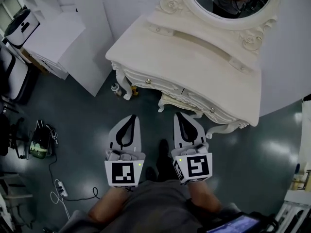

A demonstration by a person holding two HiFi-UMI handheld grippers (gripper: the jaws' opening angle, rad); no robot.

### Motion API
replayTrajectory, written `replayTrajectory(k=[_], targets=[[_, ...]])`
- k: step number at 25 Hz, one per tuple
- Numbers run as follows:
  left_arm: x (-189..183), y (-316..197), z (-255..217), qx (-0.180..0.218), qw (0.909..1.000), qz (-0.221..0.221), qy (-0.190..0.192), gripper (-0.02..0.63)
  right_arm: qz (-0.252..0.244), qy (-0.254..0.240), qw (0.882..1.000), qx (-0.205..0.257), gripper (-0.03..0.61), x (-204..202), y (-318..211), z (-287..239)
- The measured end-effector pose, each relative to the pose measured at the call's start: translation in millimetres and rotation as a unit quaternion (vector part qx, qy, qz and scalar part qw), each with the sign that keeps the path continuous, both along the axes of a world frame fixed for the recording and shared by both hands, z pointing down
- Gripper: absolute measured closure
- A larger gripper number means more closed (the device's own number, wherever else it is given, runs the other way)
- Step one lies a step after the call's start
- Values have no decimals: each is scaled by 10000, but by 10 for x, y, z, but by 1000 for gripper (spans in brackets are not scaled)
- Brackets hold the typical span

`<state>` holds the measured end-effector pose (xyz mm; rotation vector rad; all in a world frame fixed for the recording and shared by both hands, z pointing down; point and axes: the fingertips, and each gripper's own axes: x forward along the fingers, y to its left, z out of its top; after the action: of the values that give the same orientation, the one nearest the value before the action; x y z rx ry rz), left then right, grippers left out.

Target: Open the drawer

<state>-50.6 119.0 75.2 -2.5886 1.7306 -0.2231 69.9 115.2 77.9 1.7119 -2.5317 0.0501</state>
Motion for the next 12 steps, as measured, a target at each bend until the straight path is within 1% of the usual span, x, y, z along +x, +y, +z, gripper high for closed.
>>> replayTrajectory(k=[6,12], targets=[[238,-541,133,-124,9997,81,-199,598,1,-179,9996,-212,565,226,-580,204],[436,-1053,50,-82,9996,-38,-261,598,-170,-279,9994,-143,565,370,-1113,127]])
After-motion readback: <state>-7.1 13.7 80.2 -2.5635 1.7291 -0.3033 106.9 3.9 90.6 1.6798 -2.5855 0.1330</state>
